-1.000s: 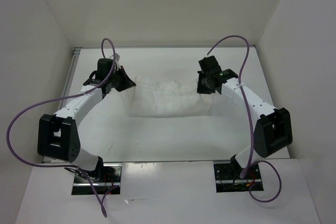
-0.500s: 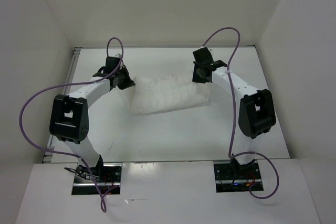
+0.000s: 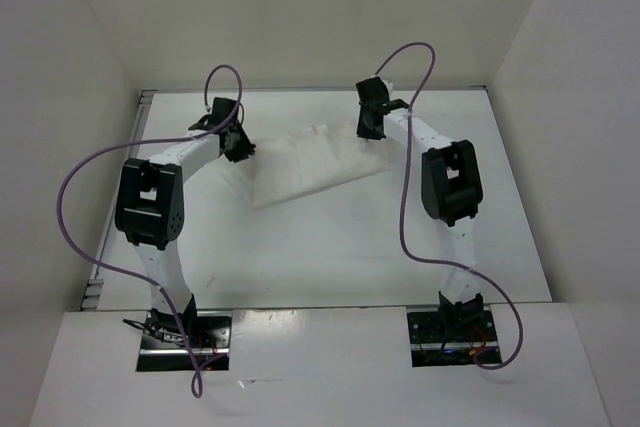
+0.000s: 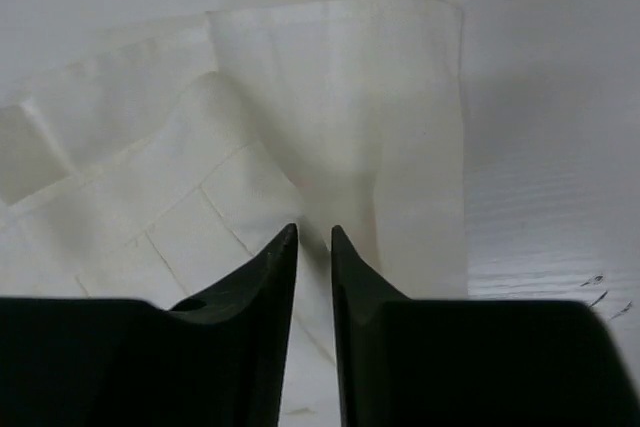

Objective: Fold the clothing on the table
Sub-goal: Fold the skirt

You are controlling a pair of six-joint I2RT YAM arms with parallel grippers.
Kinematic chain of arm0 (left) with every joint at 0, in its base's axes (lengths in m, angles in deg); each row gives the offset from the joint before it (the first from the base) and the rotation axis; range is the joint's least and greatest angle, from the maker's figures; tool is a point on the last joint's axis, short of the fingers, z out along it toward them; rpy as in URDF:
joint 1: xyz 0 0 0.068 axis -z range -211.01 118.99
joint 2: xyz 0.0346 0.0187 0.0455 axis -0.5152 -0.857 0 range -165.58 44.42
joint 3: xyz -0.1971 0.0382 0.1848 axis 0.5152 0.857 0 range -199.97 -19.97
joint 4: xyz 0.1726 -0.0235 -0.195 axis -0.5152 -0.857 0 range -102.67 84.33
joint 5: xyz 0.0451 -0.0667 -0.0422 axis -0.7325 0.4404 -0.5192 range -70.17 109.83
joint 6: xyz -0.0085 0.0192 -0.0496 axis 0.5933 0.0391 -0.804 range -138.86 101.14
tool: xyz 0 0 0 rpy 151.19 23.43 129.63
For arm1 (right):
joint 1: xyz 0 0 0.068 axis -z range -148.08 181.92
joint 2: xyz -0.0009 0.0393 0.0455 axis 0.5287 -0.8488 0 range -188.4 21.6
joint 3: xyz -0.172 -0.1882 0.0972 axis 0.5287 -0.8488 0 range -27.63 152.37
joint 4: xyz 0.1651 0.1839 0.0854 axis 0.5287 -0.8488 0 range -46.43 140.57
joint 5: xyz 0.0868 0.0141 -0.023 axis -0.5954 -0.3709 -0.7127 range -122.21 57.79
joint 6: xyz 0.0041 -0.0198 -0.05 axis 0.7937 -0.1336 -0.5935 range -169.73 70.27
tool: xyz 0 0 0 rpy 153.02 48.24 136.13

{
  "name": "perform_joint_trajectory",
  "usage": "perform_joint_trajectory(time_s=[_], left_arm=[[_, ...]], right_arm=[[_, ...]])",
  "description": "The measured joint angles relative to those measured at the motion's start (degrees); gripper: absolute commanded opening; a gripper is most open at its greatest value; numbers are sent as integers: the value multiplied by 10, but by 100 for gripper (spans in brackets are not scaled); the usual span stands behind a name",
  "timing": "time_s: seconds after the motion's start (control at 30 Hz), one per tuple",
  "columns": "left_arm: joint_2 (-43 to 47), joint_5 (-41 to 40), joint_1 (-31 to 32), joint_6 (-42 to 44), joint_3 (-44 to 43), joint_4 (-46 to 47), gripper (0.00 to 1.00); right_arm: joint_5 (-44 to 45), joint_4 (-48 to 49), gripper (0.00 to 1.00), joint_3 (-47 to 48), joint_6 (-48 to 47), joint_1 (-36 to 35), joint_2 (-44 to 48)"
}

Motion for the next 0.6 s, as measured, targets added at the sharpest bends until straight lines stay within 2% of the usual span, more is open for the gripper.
perform_joint_trajectory(time_s=[0.03, 0.07, 0.13, 0.23, 0.27, 0.33, 0.4, 0.43, 0.53, 0.6], left_arm=[[-3, -9, 0, -8, 1, -10, 45], [-4, -16, -1, -11, 4, -18, 45], [7, -31, -2, -28, 17, -25, 47], [59, -50, -5, -43, 62, -28, 48], [82, -52, -5, -47, 72, -32, 45], [122, -46, -4, -47, 80, -30, 26], [151, -21, 0, -44, 80, -14, 5], [161, -2, 4, -40, 80, -2, 0], [169, 69, 21, -31, 89, 43, 0], [153, 114, 30, -29, 95, 64, 0]], right_arm=[[-1, 1, 33, 3, -2, 2, -9], [-2, 0, 44, 3, -5, 5, -11], [-5, -2, 51, 3, -9, 10, -7], [-8, -2, 52, 3, -15, 16, 19], [-8, -2, 52, 3, -16, 18, 31], [-8, -2, 40, 1, -18, 19, 55], [-9, -2, 23, 1, -22, 20, 72], [-11, -2, 20, 1, -23, 20, 78], [-31, -3, 15, 1, -21, 20, 76], [-52, -3, 15, 3, -23, 20, 63]])
